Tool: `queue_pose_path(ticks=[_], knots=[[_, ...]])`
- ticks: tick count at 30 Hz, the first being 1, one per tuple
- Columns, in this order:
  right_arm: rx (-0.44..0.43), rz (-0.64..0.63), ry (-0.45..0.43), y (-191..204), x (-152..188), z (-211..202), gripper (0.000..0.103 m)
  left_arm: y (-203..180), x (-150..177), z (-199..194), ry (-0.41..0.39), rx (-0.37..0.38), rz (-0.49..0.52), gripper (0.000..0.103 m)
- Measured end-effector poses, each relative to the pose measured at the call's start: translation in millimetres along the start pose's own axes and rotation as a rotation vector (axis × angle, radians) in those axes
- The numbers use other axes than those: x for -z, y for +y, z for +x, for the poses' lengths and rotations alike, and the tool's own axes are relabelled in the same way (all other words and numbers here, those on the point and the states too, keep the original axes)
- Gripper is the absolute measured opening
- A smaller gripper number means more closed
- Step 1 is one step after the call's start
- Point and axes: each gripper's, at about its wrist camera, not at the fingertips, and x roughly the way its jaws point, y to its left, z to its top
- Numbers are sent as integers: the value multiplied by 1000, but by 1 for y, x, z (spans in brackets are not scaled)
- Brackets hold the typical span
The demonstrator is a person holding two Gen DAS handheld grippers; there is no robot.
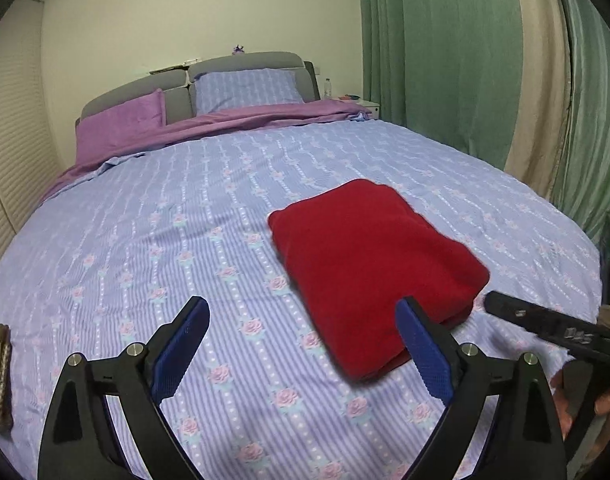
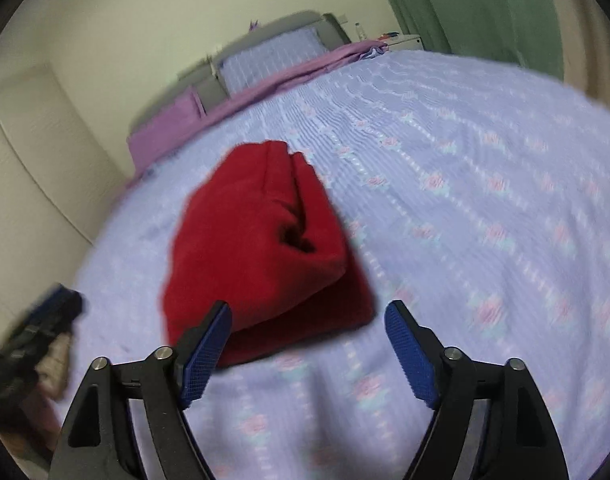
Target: Fold small clothes
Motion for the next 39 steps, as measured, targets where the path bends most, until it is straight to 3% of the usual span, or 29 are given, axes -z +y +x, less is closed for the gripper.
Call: queue_pose_path(ticks=[3,8,21,25,34,39], knots=[[-72,136,-23,-8,16,9,97,6,10,3,7,1,-11,95],[-147,268,5,-15,26,43,97,19,23,10,13,12,-50,95],[-202,400,11,-29,2,96,98,40,27,42,40,58,-156,95],[-214,462,10,-37,-4,100,98,44,22,57,61,141,-230,95],[-160,499,42,-35,-20,108,97,45,5,121,182,368,-479,96],[-185,542,70,-43,-30,115,97,43,6,161,264,469,-602,96]])
